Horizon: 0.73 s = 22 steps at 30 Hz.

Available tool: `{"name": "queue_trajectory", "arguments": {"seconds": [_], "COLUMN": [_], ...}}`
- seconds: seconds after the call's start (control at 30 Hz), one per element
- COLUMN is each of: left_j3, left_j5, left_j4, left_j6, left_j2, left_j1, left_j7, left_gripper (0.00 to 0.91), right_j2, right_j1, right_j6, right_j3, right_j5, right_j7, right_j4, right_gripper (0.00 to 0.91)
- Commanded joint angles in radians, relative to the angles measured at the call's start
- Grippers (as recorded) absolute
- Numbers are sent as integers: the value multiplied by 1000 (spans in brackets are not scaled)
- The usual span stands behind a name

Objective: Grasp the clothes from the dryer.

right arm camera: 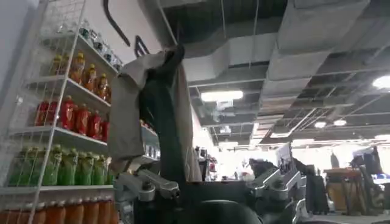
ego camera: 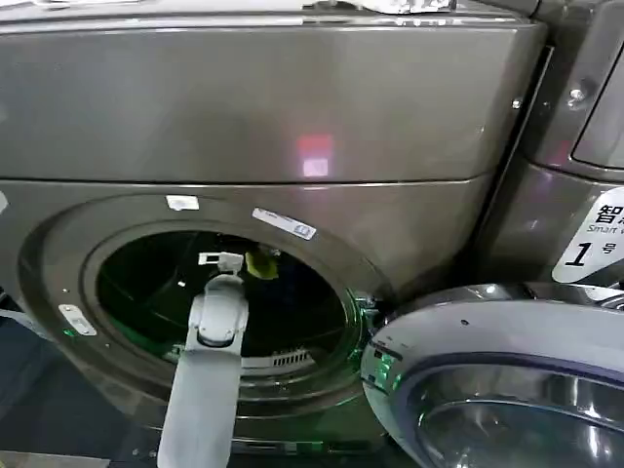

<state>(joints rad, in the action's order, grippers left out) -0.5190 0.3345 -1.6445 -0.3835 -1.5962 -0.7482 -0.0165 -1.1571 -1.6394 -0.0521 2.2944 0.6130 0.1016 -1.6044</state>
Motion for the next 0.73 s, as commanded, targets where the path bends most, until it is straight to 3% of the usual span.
{"name": "queue_trajectory", "arguments": {"seconds": [0.03,0.27,0.73], "left_j3": [-4,-5,-5], "left_j5": [-46,-59,-67], "left_j4": [-21,-38,-48], "left_j6": [-10,-13,-14], "left_j2": [12,10,19], "left_j1": [-9,-14,-24], "left_j7": [-38,-39,-34], "left_gripper": [0,0,0], "right_j2": [2,10,9], "right_j1": [-3,3,2], "right_j6": [8,-38,-43], "right_j3": [3,16,24], "right_j5": [-2,0,-6], "right_j7": [0,-39,-31], "right_j4": [1,-24,-37], "right_gripper": [907,907,907]}}
